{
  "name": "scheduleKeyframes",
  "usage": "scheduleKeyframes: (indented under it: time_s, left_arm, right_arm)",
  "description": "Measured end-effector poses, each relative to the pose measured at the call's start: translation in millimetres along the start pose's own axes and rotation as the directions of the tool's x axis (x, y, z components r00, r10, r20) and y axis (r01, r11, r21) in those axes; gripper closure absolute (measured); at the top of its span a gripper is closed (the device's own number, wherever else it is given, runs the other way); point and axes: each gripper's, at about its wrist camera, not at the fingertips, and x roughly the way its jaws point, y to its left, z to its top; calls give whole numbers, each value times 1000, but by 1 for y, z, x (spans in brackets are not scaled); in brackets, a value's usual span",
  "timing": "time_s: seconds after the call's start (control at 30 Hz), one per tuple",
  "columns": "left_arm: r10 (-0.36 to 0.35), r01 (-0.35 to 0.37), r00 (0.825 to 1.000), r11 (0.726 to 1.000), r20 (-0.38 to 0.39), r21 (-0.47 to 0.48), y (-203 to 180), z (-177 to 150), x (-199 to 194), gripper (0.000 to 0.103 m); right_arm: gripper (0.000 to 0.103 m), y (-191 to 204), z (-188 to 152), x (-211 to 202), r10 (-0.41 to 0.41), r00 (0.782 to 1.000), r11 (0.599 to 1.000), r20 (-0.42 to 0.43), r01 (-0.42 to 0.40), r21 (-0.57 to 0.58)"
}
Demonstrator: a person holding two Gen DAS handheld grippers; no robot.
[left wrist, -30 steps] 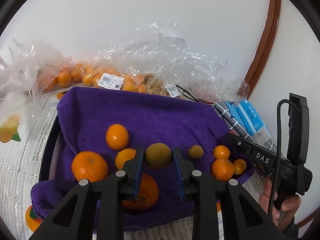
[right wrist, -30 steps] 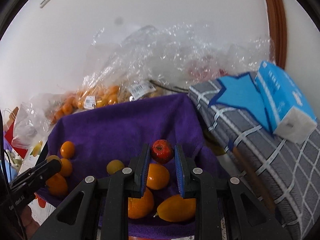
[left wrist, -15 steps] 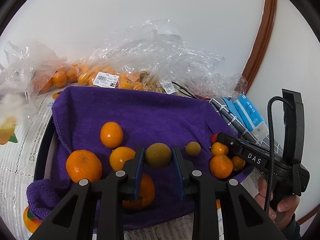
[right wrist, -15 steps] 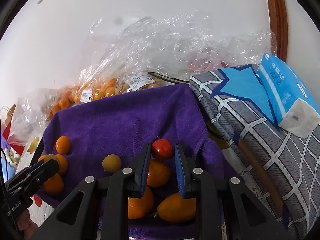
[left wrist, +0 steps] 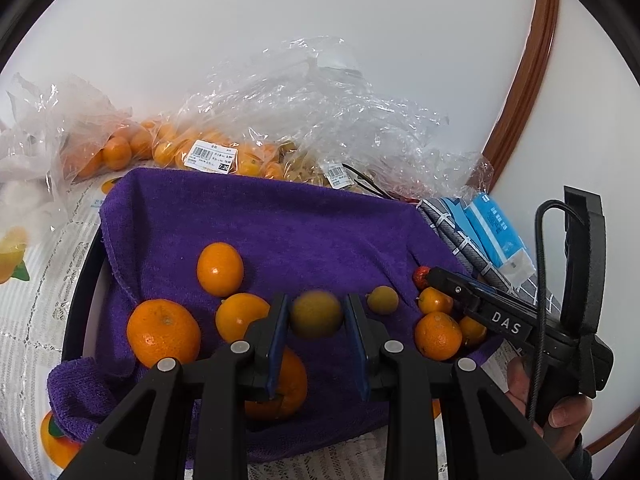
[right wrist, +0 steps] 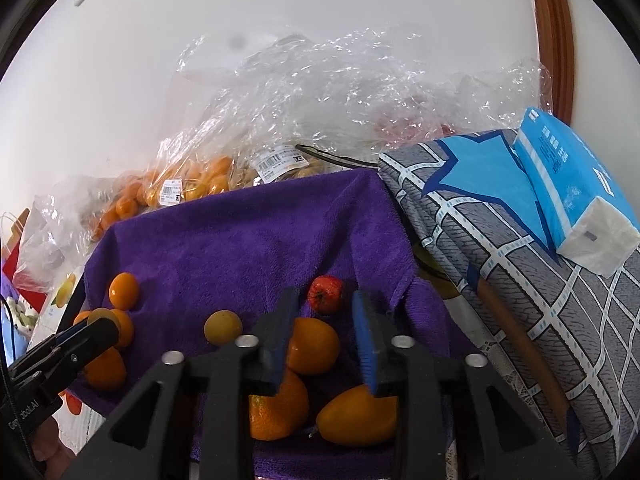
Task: Organize fruits
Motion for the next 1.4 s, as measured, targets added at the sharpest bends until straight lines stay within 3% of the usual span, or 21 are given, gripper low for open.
scheduleKeyframes:
  time_s: [0.1,0.6,0.8,0.9,1.07,1.3,1.37,1.4]
  left_arm:
    - [-3,3,1000,1000,2,-4,1,0,0,69]
    - [8,-8,1000,1000,17,-24,4,1,-1,56]
    - [46,-45,998,999,40,-12,4,3,-6,50]
    - [76,-77,997,997,33,10,-1,5,-12,50]
    - [114,-115,993,993,35,24,-14,12,-45,42]
    - [174,-179,981,983,89,52,-49,7,-142,20]
    - [198,-204,975,977,104,54,-54,3,-163,17]
    - [210,-217,971,974,114,56,-58,1,-175,16]
  right_arm:
    - [56,-2,1,-4,0,1000,1000,23,0,12]
    - [34,15,-4,-22,-8,996,999,87,12,-46]
    - [33,24,-5,-34,-20,993,996,116,30,-85]
    - [33,27,-3,-43,-34,996,997,82,39,-63]
    - [33,37,-2,-89,-53,997,996,54,57,-68]
    - [33,53,-11,-167,-57,998,997,39,59,-55]
    - [28,60,-17,-193,-87,995,993,56,91,-69]
    - [21,64,-20,-206,-90,993,992,70,96,-77]
